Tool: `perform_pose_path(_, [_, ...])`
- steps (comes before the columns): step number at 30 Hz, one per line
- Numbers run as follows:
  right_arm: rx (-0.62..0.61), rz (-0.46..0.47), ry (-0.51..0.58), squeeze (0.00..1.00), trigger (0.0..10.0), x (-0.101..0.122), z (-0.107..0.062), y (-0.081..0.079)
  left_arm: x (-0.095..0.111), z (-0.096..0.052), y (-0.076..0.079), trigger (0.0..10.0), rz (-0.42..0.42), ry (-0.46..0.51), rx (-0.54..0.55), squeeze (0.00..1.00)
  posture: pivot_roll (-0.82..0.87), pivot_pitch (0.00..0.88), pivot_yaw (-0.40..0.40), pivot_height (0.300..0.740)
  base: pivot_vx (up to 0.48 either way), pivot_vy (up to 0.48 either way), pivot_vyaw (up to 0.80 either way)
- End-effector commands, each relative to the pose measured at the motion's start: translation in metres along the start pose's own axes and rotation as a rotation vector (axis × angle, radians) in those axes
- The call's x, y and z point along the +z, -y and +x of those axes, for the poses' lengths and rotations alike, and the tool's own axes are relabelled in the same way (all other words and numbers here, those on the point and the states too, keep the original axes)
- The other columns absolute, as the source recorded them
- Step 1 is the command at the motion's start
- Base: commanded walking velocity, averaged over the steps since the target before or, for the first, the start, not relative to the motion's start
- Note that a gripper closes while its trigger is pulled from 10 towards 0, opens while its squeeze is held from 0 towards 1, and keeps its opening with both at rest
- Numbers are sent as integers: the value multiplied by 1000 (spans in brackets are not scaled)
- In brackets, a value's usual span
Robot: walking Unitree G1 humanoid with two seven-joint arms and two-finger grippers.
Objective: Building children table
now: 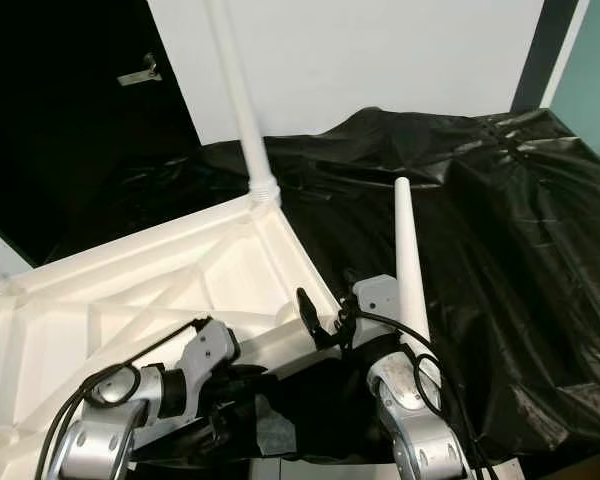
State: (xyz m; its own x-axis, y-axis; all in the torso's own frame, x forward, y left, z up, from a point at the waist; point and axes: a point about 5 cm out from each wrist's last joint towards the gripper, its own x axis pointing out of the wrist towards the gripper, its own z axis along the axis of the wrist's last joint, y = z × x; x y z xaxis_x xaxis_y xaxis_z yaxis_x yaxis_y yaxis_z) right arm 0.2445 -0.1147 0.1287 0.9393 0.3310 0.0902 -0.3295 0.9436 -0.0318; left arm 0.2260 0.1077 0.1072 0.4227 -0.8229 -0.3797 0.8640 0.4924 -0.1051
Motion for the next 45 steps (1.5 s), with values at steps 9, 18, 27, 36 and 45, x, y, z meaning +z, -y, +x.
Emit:
perform_pose_path(9, [-47, 34, 11, 0, 10000, -1, 5, 1, 26, -26, -53, 10000, 64, 23, 822, 0, 28, 8, 120, 740, 0, 0, 0])
perform_pose_path(18, [-159, 56, 72, 0, 10000, 10, 3, 16, 61, -23, -44, 10000, 138, 211, 639, 0, 16, 1, 103, 740, 0, 0, 0])
perform_pose_path(27, [-347, 49, 105, 0, 10000, 26, -6, 40, 87, -14, -28, 10000, 234, 391, 441, 0, -23, 0, 68, 740, 0, 0, 0])
perform_pose_path(36, [-547, 35, 40, 0, 10000, 31, -22, 64, 105, -9, -10, 10000, 329, 515, 247, 0, -46, 0, 53, 740, 0, 0, 0])
perform_pose_path(45, [-491, 123, -132, 0, 10000, 14, -23, 88, 116, -5, 15, 10000, 323, 528, -47, 0, -63, 0, 46, 740, 0, 0, 0])
